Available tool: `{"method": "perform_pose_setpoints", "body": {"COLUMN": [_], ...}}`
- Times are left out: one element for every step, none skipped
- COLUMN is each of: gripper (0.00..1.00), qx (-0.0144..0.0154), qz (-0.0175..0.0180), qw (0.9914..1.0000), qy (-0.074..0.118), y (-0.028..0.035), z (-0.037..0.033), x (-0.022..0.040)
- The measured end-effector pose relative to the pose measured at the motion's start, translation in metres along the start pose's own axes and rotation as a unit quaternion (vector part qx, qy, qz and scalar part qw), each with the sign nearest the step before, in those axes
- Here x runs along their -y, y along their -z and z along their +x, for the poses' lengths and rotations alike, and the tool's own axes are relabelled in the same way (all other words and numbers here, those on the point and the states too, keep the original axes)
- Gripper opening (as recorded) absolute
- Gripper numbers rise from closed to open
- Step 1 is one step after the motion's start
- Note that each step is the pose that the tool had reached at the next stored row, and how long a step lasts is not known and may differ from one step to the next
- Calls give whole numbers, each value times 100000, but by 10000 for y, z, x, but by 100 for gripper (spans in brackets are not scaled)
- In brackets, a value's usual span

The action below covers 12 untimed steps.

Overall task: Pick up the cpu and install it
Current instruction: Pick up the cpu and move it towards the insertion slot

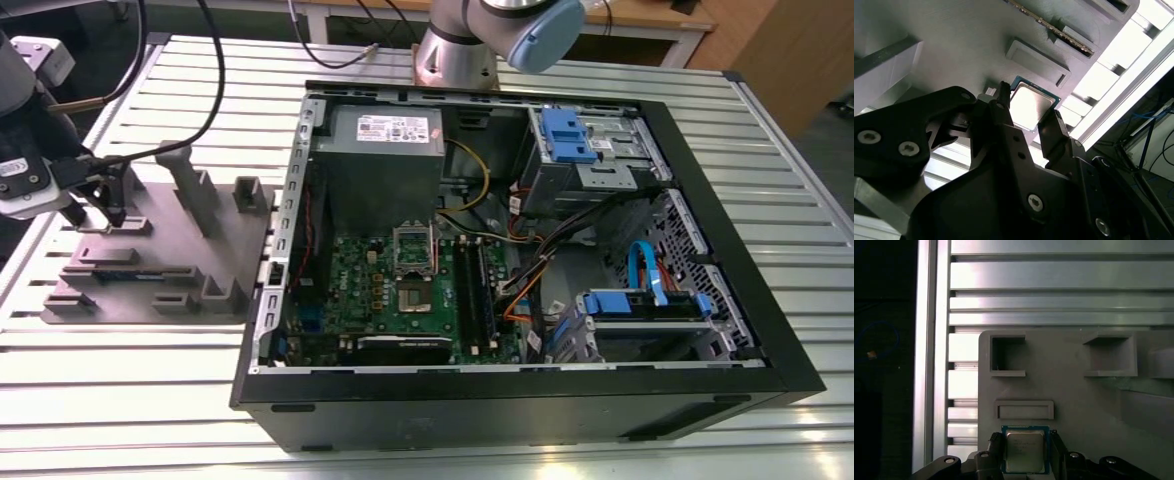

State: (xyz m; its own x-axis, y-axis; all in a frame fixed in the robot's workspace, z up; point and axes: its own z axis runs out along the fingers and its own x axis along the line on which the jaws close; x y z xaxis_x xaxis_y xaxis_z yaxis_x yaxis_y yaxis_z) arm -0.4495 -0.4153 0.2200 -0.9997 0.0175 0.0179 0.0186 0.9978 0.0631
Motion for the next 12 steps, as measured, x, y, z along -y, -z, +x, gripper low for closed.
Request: {"method": "perform_pose_setpoints", "body": {"gripper": [47,47,47,47,47,47,47,47,47,47,47,47], "qx": [4,1,1,8,4,2,3,5,4,-2,3,2], "qz": [-1,-1,0,-3,-2,0,-1,-2,-1,2,-1,-1], "qw": [100000,100000,100000,100000,100000,100000,100000,100000,100000,100000,100000,100000], "qy": [0,-1,1,1,1,2,1,0,3,1,1,2], "y": [1,4,5,6,8,10,12,13,15,17,18,21], "z": [0,0,0,0,0,0,0,0,0,0,0,0], "x": [0,0,0,0,0,-1,-1,-1,-1,-1,-1,-1]}}
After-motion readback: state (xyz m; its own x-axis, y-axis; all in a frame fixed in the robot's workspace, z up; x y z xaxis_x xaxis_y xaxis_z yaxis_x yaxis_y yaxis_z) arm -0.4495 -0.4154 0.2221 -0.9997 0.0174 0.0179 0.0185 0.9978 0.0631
